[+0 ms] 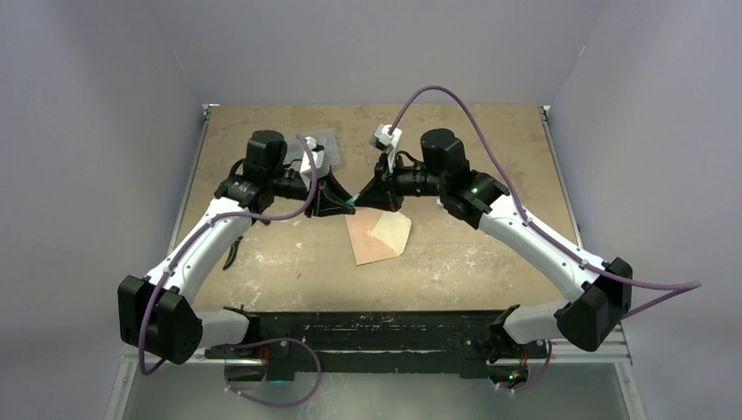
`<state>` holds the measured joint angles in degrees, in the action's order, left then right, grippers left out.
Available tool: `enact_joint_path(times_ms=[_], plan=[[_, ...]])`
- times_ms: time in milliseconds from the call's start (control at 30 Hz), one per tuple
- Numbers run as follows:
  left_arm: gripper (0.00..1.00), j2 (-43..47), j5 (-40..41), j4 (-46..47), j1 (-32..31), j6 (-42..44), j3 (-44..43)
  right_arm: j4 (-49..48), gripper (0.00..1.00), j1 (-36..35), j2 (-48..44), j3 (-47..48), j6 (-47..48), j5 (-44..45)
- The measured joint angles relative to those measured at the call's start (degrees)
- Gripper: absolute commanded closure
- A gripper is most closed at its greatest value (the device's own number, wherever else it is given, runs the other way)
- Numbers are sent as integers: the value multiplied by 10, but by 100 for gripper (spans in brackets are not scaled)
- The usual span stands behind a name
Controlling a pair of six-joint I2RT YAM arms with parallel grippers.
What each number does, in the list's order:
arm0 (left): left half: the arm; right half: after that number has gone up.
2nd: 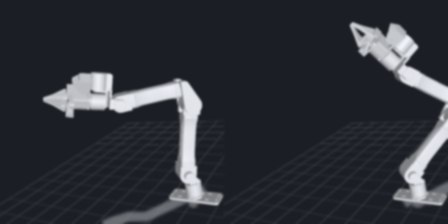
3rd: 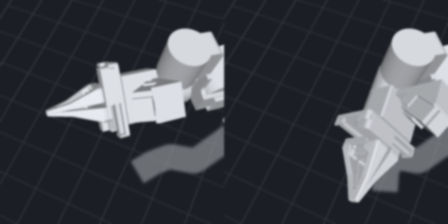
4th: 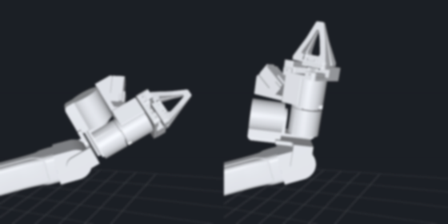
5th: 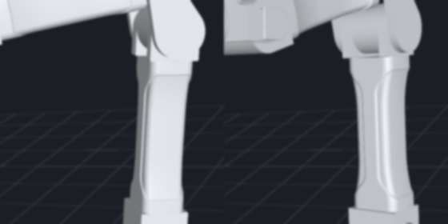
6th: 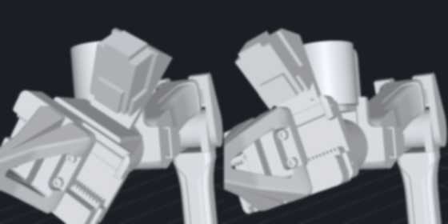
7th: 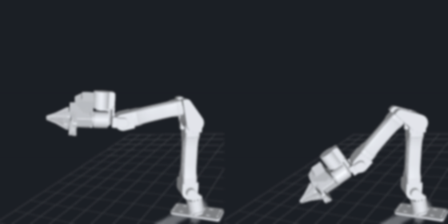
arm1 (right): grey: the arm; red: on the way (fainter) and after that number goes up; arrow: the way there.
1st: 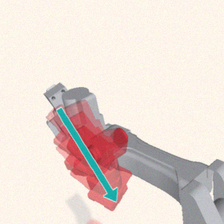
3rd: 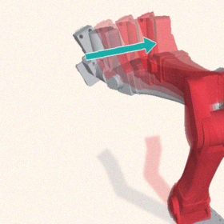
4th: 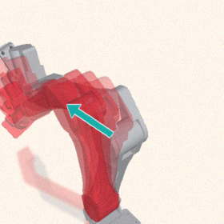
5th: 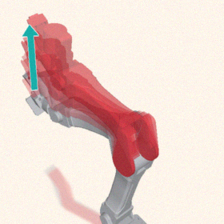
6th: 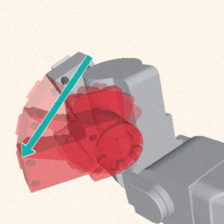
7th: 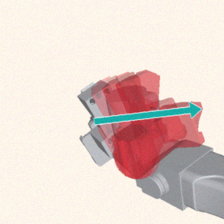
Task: Place the letter into the envelope and seal it
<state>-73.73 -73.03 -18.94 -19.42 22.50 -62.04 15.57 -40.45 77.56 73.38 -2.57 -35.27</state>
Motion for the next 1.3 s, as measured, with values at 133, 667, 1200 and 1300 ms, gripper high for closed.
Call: enact_joint_path(times_ms=[133,667,1200,1300], plan=[[100,23,78,52,0,-10,10,-31,100,2,11,3,-95,52],[100,69,219,151,-1,112,30,-124,15,4,20,-12,-665,236],[100,64,121,180,-1,-256,15,-137,33,7,-55,-37,-137,40],[100,64,89,179,-1,-269,14,-115,49,8,-31,-19,-109,16]])
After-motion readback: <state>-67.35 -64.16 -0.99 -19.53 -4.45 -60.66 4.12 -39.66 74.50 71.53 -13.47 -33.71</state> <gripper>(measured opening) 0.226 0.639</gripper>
